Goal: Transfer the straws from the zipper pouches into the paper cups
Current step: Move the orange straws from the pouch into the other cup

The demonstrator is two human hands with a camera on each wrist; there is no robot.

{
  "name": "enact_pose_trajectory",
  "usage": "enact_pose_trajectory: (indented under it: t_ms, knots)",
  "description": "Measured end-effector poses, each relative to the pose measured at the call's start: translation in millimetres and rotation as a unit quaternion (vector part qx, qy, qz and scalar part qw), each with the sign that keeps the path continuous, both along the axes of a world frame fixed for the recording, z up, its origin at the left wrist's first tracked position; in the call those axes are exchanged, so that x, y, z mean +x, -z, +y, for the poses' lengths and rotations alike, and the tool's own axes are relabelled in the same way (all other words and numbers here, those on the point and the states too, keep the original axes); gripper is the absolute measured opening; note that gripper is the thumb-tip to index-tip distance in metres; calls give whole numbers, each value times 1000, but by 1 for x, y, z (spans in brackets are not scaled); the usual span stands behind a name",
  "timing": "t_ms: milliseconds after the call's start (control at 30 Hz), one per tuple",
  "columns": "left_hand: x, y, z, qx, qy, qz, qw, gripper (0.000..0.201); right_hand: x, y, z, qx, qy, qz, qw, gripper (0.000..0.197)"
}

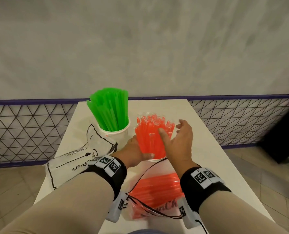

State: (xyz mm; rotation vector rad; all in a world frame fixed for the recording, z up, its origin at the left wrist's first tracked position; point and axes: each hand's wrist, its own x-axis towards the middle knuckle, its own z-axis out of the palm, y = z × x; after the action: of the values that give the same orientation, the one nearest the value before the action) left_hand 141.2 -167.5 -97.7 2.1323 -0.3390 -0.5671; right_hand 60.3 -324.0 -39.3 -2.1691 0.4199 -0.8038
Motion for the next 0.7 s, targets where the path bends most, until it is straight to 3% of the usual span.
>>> enact_pose_trajectory:
  t_ms: [100,233,400,567,633,700]
  knots:
    - [-5,-9,-1,13,-4,0,1000,119,-8,9,5,120,-65,41,990,122]
    - [-4,-6,-3,17,2,3,1000,107,3,14,15,36,-37,171,984,141]
    - [-1,0,1,11,1,14,1000,129,27,6,-2,70,16,167,983,114]
    - [-3,-4,1,12,6,17,1000,131,25,20,-14,45,-14,219,975,79]
    - [-2,-4,1,20,7,20,1000,133,24,24,-15,54,-23,234,971,84]
    - [-7,-13,3,31,21,14,999,127,24,21,-16,83,-33,234,968,100]
